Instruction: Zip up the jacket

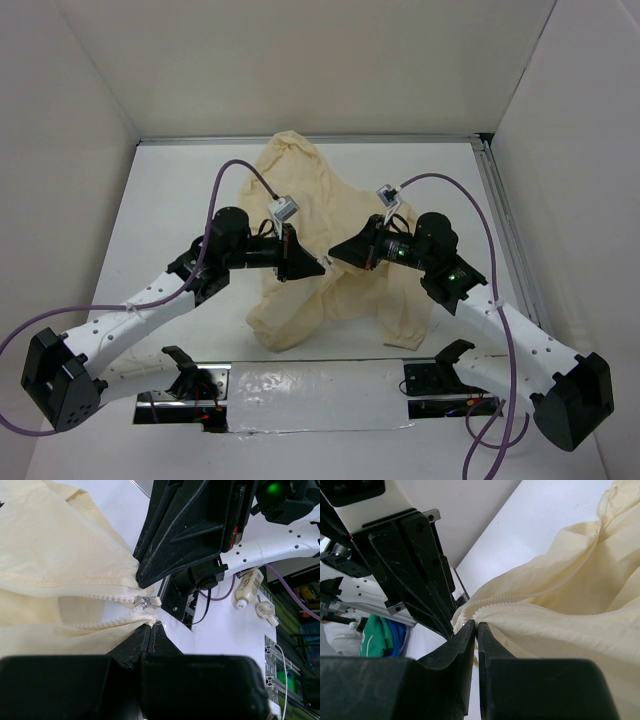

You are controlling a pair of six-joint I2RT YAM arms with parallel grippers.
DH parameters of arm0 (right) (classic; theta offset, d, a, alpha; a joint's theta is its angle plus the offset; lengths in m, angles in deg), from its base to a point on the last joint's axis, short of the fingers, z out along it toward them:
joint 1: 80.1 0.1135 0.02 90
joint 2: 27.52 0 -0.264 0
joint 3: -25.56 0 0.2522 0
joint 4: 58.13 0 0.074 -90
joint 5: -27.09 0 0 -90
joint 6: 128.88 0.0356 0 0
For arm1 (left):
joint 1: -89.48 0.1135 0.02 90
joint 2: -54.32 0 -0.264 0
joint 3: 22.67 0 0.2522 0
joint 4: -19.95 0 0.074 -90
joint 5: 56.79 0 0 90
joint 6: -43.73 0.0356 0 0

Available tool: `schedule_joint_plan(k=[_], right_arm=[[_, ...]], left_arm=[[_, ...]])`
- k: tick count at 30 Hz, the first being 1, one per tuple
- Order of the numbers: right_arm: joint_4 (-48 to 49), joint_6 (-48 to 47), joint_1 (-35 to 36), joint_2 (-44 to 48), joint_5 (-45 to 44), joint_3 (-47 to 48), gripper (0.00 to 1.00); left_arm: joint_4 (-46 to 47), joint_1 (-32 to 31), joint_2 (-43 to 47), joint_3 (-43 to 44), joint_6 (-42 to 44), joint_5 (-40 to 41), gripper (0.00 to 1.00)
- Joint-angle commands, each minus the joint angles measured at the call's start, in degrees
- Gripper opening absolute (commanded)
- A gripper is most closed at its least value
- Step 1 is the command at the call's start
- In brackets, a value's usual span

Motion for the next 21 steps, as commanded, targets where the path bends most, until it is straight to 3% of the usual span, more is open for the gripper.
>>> schedule_joint_plan(k=[1,3,6,13,21], right_arm=[[2.2,-0.4,1.2,-0.6,3.6,2.3,0.14],[2.4,-0.4,1.4,-1.2,4.1,2.2,0.15],[3.1,-0.3,1.6,-0.6,4.1,1.7,0.00],[11.4,7.5,1.7,0.8,-0.2,0.2,0.00],[9.8,8.7,-0.4,0.8,-5.1,2.8,0.00]], left_arm=[[5.2,0.0,-0.3,3.1,-0.6,-0.4,0.00],[5.3,0.0,-0.4,3.0,-0.8,-0.4,0.00],[5.1,0.0,-0.5,3.2,-0.8,-0.2,0.00],[6.2,-0.5,-1.9,1.5,-1.9,-3.8,0.00],[0.6,-7.3,-2.4,0.0,-1.9,2.4,0.00]])
